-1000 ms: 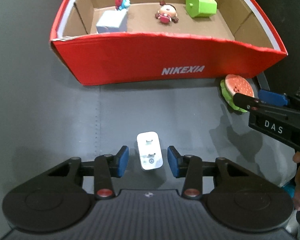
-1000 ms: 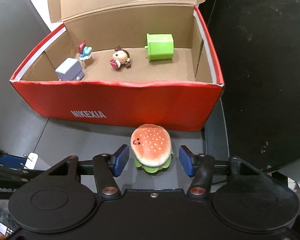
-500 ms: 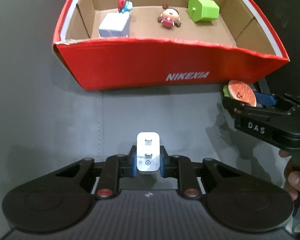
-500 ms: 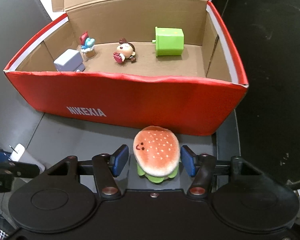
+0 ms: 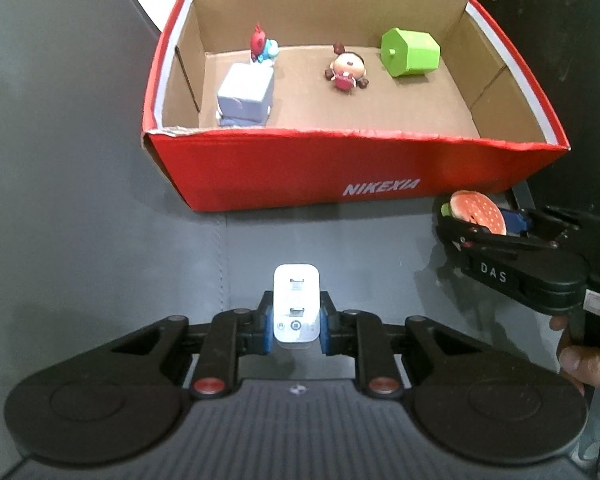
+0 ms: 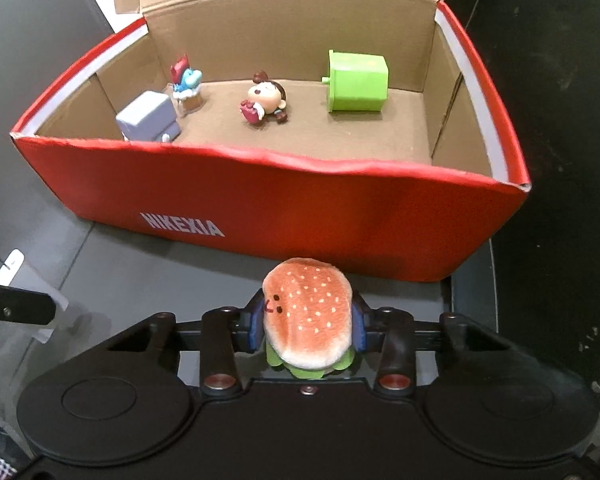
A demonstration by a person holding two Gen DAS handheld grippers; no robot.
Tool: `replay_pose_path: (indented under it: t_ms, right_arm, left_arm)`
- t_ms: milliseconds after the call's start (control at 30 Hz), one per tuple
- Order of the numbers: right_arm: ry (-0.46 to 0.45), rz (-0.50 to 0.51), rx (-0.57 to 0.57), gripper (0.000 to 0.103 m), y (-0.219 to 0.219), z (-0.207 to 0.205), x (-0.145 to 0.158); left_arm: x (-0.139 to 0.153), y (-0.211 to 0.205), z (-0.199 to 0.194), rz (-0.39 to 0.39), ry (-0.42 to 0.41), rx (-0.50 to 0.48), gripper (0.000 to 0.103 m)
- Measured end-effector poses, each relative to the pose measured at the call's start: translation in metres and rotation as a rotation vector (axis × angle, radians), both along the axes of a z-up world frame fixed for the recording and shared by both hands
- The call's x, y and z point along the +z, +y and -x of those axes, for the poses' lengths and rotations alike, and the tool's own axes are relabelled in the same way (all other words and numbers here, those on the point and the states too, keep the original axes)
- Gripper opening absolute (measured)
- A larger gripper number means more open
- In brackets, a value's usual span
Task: Organize objects
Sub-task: 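Lift the white block with the left tool while the right tool lifts the burger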
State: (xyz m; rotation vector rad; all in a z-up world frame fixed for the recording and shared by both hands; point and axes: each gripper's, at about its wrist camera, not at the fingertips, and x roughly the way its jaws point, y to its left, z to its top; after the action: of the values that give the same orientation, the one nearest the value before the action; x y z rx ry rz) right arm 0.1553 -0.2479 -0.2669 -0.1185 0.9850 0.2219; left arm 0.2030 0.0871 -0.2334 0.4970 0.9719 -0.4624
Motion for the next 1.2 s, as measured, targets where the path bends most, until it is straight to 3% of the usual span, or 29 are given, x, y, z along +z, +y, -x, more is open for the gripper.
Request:
replay_pose_path:
  t_ms: [233,1200]
  right_arm:
    - [0.014,-0.07,-0.051,0.04,-0.01,0.006,0.018]
    - [-0.019,-0.14,-0.005,0.04,-0.016,0.054,0.097]
  left_arm:
    - [0.016,0.001,0.005,0.016,-0.041,-0.008,0.02]
    - [0.08,0.016,0.043,0.099,-0.139,-0.086,0.02]
